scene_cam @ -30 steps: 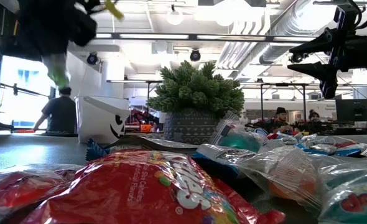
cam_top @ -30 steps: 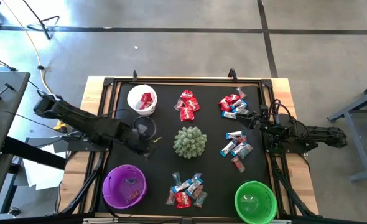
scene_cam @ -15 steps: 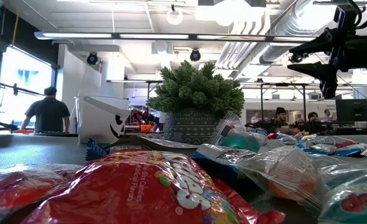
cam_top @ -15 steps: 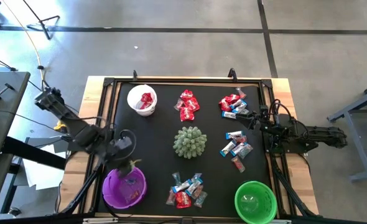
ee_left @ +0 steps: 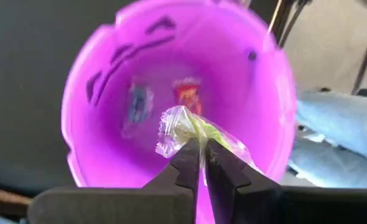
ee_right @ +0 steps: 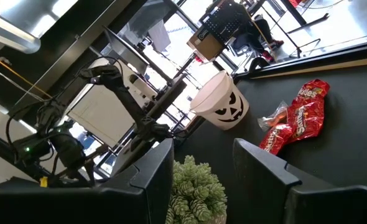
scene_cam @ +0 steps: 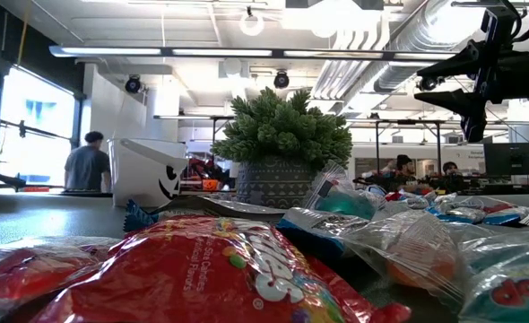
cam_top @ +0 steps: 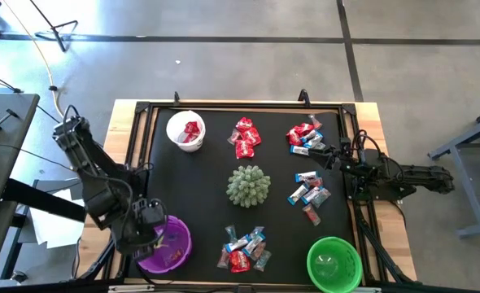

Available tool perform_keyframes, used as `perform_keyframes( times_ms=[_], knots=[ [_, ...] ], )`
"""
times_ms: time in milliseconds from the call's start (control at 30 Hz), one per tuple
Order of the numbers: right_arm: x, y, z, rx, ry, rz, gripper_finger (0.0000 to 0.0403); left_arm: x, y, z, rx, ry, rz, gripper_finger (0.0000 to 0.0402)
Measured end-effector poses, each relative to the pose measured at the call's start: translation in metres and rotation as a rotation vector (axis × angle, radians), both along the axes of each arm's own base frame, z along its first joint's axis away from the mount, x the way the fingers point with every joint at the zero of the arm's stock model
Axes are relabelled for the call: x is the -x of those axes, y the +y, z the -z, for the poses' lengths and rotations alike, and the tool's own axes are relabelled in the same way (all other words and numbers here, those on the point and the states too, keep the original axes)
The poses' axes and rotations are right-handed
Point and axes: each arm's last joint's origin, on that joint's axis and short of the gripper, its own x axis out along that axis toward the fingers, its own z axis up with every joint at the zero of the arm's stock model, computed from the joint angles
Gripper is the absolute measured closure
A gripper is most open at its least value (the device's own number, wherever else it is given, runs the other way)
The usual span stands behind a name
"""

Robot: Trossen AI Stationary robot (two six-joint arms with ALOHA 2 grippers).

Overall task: Organize candy in baskets
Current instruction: Put the green gummy into the purple bucket, then put the orange gummy into the purple bucket

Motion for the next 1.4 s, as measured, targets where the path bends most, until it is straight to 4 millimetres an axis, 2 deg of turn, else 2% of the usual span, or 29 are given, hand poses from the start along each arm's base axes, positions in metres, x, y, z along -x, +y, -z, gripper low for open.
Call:
perform_keyframes(
  times_ms=[267, 400, 633, 800, 967, 1233, 1400],
  knots=[
    [0.0, 0.0, 0.0, 0.0, 0.0, 0.0, 0.024, 0.009, -0.015, 0.006, 0.007, 0.013, 0.007, 0.0313],
    [0.0, 0.0, 0.0, 0.0, 0.0, 0.0, 0.024, 0.011, -0.016, 0.006, -0.019, -0.02, 0.028, 0.0297],
    [0.0, 0.0, 0.0, 0.0, 0.0, 0.0, 0.024, 0.019, -0.006, -0.002, -0.116, -0.05, 0.034, 0.0308],
    [0.0, 0.0, 0.0, 0.0, 0.0, 0.0, 0.024, 0.026, 0.009, -0.017, -0.34, -0.079, 0.166, 0.0319],
    [0.0, 0.0, 0.0, 0.0, 0.0, 0.0, 0.024, 0.034, 0.023, -0.024, -0.498, 0.001, 0.307, 0.0323],
    [0.0, 0.0, 0.0, 0.0, 0.0, 0.0, 0.024, 0.055, 0.041, -0.032, -0.399, 0.056, 0.231, 0.0323],
    [0.0, 0.0, 0.0, 0.0, 0.0, 0.0, 0.024, 0.074, 0.056, -0.027, -0.376, 0.028, 0.283, 0.0323]
  ],
)
